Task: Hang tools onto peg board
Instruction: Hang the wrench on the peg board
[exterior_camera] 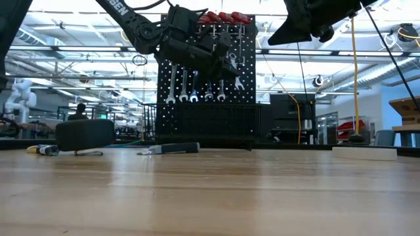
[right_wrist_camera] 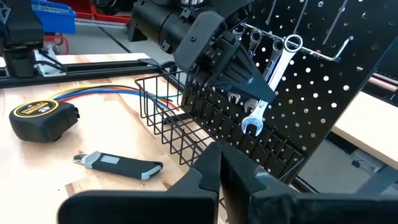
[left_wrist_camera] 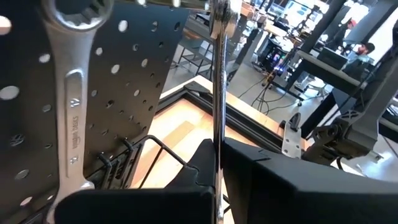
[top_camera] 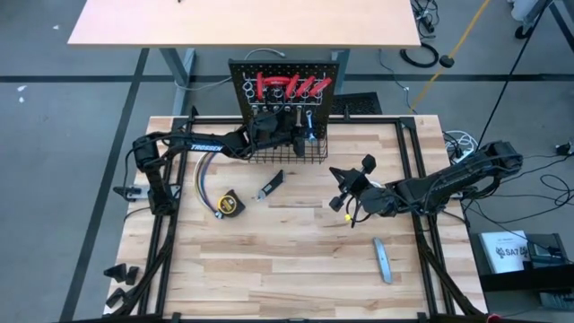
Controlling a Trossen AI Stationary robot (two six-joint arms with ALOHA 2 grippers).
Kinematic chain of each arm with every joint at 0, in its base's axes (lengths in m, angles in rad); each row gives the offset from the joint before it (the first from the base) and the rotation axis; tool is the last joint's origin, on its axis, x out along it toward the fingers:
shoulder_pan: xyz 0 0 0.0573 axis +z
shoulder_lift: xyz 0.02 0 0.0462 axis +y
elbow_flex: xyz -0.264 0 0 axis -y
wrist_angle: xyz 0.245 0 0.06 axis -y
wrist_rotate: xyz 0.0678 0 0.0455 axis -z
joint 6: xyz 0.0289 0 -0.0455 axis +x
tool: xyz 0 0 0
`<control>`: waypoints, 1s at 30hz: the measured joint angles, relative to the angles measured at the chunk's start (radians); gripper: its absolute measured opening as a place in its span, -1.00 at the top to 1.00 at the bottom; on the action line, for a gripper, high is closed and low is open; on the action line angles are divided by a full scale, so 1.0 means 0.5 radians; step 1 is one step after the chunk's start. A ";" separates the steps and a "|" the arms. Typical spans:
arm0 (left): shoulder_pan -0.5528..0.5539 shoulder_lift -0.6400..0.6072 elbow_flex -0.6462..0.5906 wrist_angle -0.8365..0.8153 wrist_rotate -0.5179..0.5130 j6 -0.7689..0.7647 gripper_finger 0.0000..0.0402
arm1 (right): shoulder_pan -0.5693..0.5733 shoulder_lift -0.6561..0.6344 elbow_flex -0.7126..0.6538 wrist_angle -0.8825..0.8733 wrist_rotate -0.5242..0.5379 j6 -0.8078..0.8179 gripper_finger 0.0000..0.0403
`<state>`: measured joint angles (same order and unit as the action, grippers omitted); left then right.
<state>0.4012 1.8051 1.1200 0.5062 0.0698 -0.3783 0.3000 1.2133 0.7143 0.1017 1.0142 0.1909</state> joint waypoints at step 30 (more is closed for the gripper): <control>-0.021 0.097 0.177 -0.213 0.012 0.106 0.95 | 0.000 0.003 0.000 -0.018 -0.058 -0.038 1.00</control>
<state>0.3904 1.8535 1.2083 0.3998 0.0757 -0.3252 0.3000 1.2148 0.7143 0.0928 0.9850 0.1719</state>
